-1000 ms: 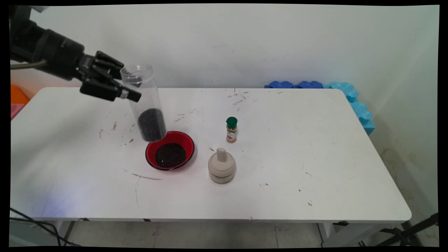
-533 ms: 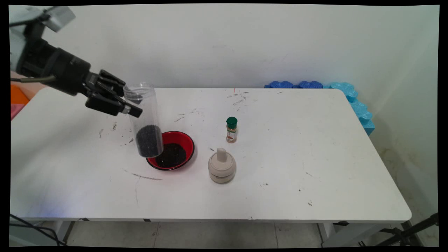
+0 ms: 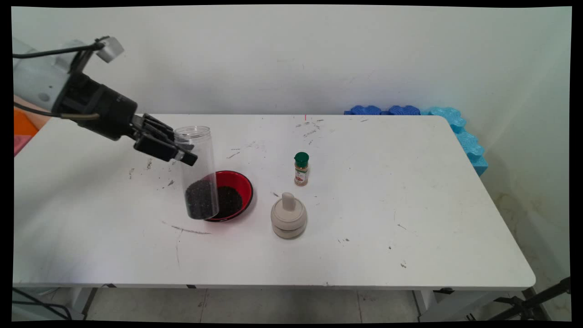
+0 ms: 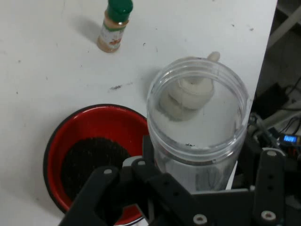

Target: Pour the black seasoning powder in the red bowl

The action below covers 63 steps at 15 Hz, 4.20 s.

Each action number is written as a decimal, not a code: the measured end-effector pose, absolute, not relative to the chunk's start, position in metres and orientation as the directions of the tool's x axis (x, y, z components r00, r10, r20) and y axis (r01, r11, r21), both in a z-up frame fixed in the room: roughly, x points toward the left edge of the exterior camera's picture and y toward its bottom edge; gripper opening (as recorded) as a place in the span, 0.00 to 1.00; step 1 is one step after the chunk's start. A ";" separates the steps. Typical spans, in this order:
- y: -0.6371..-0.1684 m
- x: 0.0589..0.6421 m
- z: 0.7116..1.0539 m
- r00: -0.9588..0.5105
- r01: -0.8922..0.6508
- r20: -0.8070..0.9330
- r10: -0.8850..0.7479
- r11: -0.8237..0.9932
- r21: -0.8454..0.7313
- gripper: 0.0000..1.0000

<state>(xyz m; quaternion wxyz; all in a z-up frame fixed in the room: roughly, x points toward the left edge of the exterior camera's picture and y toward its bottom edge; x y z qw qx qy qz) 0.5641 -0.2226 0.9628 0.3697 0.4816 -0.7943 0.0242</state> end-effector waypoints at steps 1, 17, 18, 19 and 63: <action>-0.225 0.564 0.958 -0.227 -0.793 0.595 -0.771 0.501 0.347 0.00; -0.232 0.565 0.915 0.281 -0.718 0.194 -0.940 -0.072 0.692 0.00; -0.232 0.565 0.913 0.315 -0.700 0.160 -0.936 -0.115 0.705 0.00; -0.232 0.565 0.910 0.344 -0.682 0.127 -0.930 -0.154 0.715 0.00; -0.252 0.574 0.864 0.594 -0.131 -0.531 -0.605 -0.723 0.678 0.00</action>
